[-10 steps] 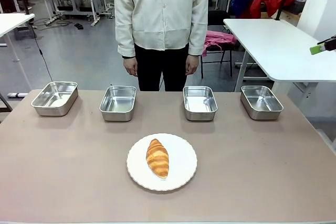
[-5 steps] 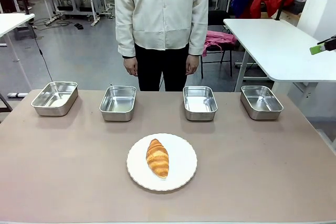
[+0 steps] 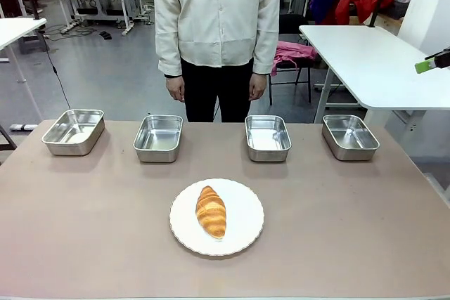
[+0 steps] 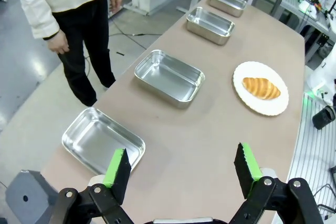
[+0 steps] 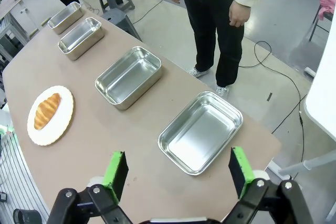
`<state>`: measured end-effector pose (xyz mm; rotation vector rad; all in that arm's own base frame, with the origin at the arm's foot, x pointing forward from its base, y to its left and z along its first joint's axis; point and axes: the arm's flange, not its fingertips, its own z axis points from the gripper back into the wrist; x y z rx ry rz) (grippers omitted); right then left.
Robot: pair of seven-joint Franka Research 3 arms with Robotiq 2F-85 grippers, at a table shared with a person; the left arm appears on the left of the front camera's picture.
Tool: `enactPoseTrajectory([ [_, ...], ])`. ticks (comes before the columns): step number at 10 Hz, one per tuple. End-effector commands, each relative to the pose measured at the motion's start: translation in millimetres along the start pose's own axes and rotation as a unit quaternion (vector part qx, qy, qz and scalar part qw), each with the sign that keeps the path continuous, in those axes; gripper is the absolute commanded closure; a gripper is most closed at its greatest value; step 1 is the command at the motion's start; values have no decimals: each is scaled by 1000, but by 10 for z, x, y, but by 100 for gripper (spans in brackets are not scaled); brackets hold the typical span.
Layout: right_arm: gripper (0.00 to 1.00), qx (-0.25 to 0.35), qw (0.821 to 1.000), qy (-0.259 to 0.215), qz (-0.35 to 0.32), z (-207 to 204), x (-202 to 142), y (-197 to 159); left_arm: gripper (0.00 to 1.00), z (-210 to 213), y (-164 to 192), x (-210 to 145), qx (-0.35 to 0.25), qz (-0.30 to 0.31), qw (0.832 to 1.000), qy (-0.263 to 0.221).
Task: Place the bread in the container.
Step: Place the Butter Roll into the Airtight Container indicated by the human.
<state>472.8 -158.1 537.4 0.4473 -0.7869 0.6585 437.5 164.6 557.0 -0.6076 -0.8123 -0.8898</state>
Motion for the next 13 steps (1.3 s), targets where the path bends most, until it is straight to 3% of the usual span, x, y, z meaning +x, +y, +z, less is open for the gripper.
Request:
enactPoseTrajectory([
  [1,0,3,1000,-6,2,4,-3,29,0,15,-15,1,-1,-5,1000,5],
  [13,0,3,1000,-6,2,4,-3,29,0,15,-15,1,-1,-5,1000,5],
])
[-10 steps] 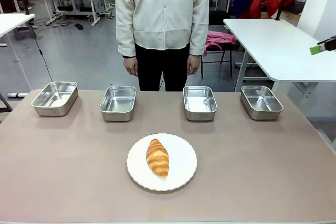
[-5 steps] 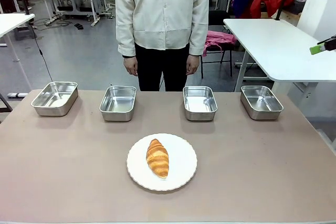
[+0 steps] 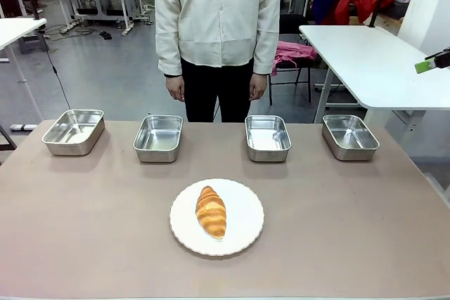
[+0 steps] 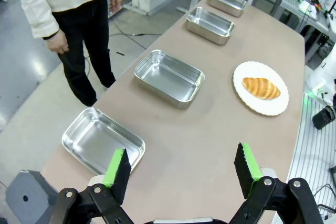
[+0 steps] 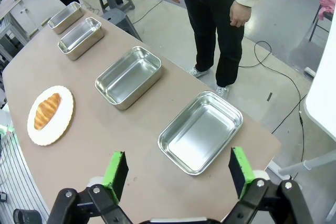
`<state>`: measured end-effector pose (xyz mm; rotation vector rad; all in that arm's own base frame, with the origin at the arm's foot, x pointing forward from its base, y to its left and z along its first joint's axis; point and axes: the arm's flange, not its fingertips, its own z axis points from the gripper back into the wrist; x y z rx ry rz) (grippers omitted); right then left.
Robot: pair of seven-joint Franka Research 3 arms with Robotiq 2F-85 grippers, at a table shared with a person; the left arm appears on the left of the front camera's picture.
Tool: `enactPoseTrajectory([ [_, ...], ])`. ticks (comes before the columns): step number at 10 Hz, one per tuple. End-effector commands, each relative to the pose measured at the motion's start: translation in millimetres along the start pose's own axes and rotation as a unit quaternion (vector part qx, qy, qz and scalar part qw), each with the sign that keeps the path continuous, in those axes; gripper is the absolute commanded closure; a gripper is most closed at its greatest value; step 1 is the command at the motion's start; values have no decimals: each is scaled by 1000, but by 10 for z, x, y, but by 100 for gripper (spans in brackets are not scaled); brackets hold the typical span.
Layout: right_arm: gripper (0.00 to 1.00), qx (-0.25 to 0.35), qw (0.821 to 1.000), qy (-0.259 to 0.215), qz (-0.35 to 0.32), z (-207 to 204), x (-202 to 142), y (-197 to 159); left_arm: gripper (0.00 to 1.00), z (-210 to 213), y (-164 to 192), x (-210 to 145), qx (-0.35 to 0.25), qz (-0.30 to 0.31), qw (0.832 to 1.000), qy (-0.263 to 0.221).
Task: Place the bread in the container.
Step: Place the Butter Roll into the Airtight Container indicated by the human.
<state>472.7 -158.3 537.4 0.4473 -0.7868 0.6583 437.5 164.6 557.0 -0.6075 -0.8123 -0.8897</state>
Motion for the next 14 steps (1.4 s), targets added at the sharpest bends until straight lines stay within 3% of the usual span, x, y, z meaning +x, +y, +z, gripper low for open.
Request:
enactPoseTrajectory([
  [1,0,3,1000,-6,2,3,-2,30,0,15,-16,1,-1,-5,1000,5],
  [14,0,3,1000,-6,2,3,-2,30,0,15,-16,1,-1,-5,1000,5],
])
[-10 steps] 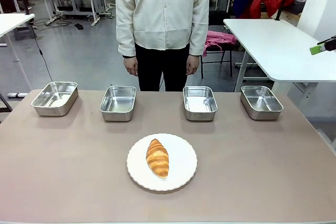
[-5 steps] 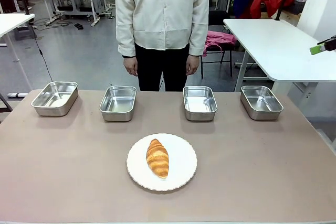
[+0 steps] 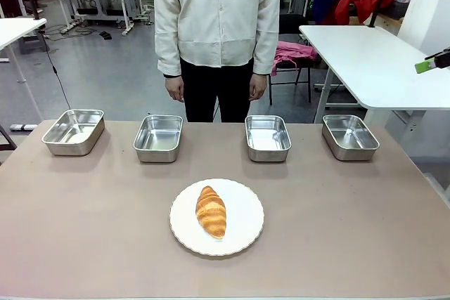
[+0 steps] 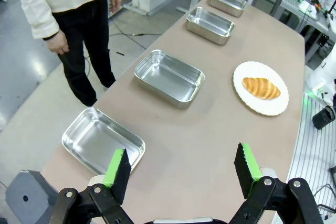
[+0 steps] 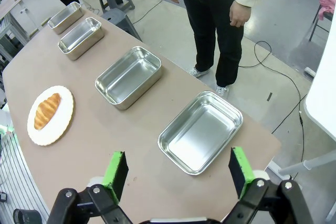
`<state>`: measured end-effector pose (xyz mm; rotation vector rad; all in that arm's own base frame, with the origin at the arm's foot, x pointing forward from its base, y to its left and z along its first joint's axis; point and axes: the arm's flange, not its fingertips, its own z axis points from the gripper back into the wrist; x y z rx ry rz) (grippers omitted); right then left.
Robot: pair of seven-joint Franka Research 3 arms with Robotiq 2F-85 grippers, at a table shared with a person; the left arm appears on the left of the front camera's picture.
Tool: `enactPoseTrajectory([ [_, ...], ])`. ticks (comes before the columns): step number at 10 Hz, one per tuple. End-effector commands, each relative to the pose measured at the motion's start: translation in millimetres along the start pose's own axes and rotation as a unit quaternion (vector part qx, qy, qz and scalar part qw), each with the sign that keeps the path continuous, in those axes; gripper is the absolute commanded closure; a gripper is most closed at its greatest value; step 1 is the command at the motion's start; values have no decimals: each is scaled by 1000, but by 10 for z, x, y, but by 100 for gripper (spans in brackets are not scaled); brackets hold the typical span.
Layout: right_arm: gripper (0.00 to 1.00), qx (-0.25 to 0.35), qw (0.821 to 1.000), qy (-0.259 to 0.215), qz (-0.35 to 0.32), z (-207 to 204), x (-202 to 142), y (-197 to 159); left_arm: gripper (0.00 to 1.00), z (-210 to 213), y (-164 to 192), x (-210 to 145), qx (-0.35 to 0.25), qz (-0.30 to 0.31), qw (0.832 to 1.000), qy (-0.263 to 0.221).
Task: Place the bread in the container.
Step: Place the Butter Roll into the Airtight Container indicated by the human.
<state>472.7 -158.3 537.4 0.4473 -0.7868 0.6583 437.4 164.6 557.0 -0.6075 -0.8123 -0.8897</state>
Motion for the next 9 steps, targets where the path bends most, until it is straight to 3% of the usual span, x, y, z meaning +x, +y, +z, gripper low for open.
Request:
enactPoseTrajectory([
  [1,0,3,1000,-6,2,3,-2,30,0,15,-16,1,-1,-5,1000,5],
  [9,0,3,1000,-6,2,3,-2,30,0,15,-16,1,-1,-5,1000,5],
])
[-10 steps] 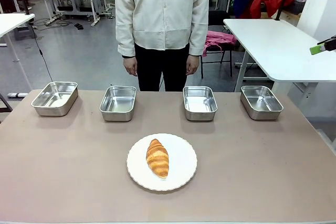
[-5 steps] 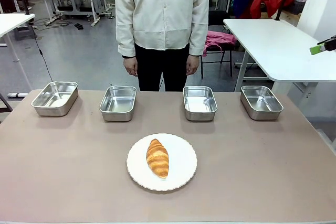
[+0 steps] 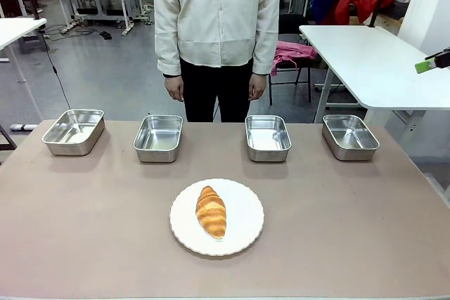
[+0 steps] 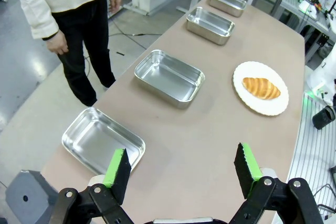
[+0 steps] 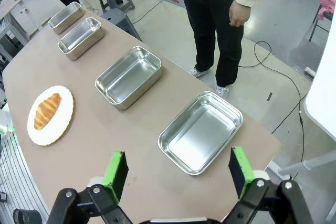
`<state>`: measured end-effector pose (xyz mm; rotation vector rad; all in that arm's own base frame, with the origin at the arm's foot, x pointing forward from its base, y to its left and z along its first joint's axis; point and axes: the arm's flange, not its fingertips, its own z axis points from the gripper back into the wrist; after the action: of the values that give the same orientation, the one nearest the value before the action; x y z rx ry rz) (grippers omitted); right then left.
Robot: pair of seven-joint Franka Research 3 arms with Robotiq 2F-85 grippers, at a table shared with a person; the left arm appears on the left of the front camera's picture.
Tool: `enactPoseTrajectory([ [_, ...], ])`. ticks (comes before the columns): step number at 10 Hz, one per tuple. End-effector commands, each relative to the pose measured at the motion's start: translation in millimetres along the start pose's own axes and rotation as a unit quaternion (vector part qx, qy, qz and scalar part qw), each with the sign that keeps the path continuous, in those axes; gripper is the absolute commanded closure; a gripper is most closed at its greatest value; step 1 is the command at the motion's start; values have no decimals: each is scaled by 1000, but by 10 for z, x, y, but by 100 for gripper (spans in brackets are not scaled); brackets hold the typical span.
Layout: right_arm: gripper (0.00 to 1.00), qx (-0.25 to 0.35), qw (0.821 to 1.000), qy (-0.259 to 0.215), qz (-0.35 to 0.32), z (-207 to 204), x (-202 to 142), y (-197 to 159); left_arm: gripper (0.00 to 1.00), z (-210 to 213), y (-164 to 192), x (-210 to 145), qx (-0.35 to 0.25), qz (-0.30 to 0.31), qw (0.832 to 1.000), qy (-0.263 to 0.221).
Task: Place the bread in the container.
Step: Place the Butter Roll into the Airtight Container indicated by the human.
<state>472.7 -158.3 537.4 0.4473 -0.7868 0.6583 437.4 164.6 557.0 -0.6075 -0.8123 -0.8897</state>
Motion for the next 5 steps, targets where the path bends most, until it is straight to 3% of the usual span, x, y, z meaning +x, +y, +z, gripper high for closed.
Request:
enactPoseTrajectory([
  [1,0,3,1000,-6,2,3,-1,30,0,15,-16,1,-1,-5,1000,5],
  [5,0,3,1000,-6,2,3,-1,30,0,15,-16,1,-1,-5,1000,5],
])
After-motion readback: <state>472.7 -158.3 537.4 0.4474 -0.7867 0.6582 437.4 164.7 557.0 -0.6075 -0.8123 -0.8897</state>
